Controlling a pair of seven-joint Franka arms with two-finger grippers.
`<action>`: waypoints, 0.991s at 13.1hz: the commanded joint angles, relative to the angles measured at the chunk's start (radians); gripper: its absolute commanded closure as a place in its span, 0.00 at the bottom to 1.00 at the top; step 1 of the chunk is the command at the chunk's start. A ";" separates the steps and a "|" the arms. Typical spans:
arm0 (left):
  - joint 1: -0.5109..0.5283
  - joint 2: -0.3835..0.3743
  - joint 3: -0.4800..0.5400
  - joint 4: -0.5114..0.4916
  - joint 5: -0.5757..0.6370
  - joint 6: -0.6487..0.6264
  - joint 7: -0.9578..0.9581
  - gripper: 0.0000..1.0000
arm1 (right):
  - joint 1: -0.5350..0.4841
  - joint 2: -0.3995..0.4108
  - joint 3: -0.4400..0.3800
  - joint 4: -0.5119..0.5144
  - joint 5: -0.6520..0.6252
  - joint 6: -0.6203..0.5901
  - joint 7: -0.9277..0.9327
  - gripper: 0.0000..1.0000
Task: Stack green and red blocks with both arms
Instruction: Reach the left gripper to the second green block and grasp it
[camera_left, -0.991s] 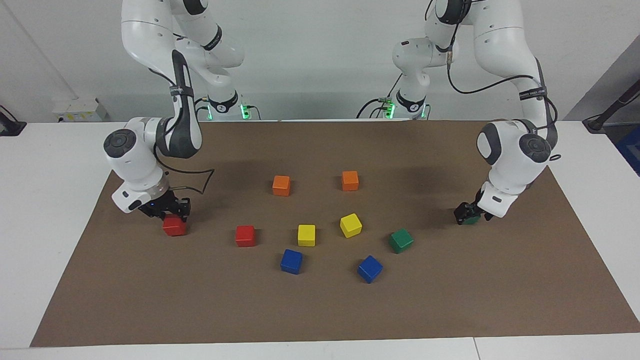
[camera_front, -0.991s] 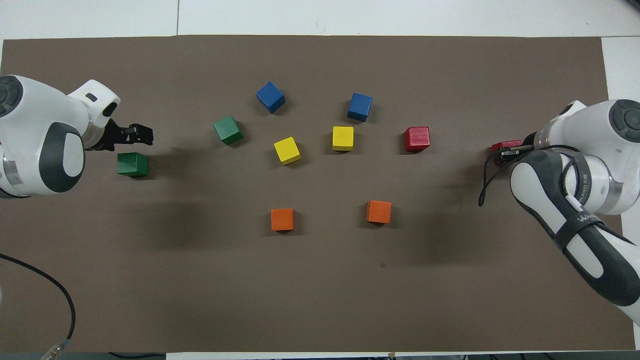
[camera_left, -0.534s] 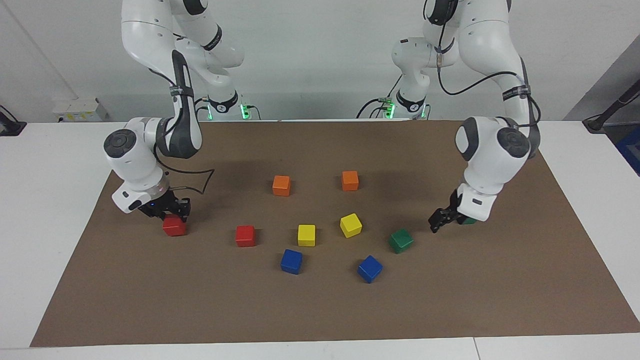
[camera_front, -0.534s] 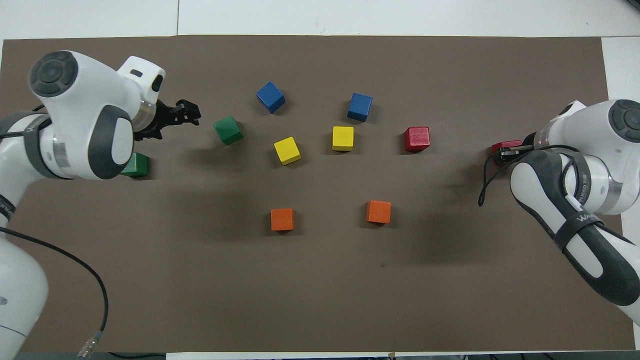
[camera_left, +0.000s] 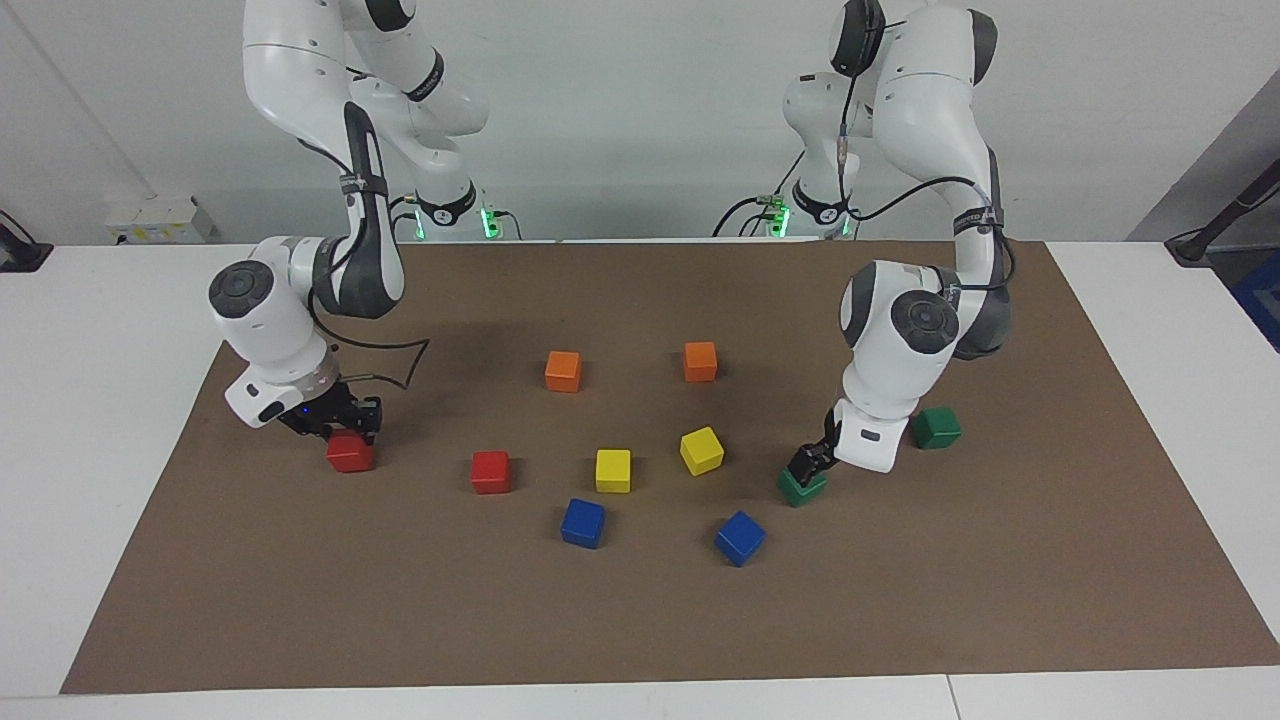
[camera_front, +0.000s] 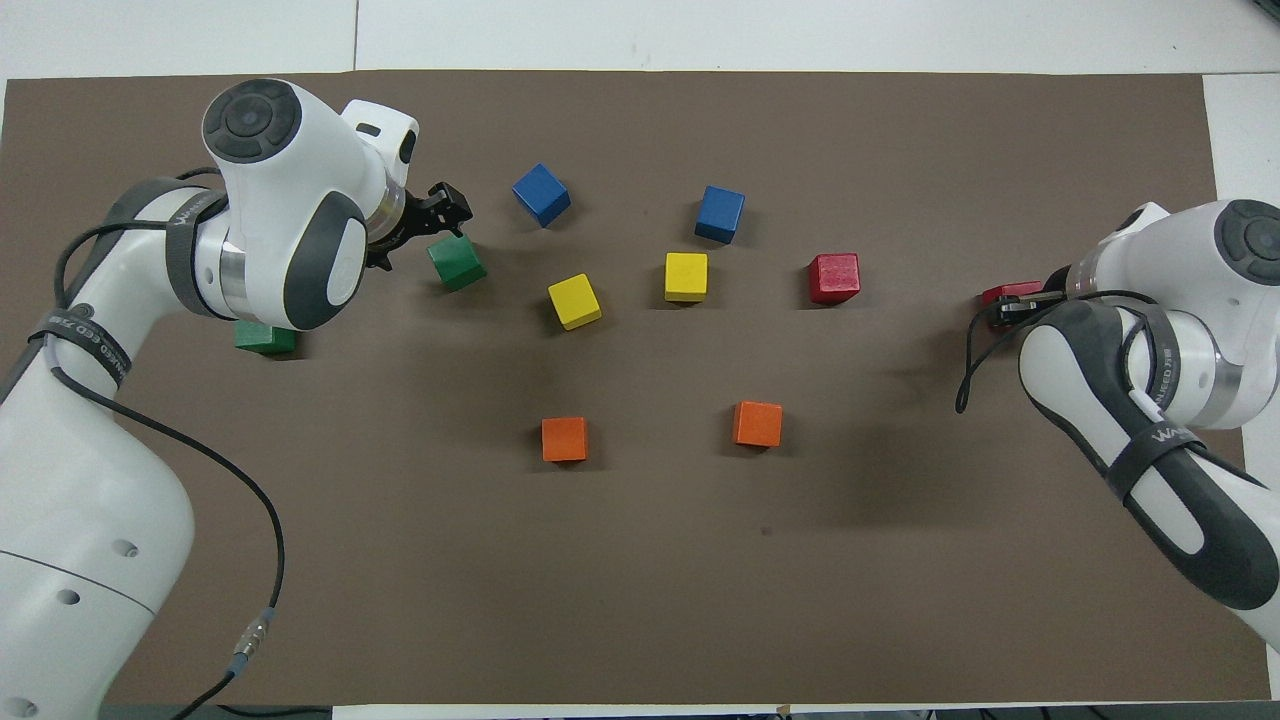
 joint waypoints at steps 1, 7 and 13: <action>-0.048 0.059 0.020 0.074 0.025 -0.018 -0.052 0.00 | -0.010 0.010 0.007 -0.007 0.016 0.036 -0.007 1.00; -0.063 0.062 0.019 0.050 0.077 0.032 -0.056 0.00 | -0.010 0.009 0.007 -0.008 0.018 0.038 -0.007 0.83; -0.063 0.033 0.020 -0.083 0.086 0.171 -0.075 0.00 | -0.019 0.003 0.007 0.007 0.018 0.027 -0.010 0.00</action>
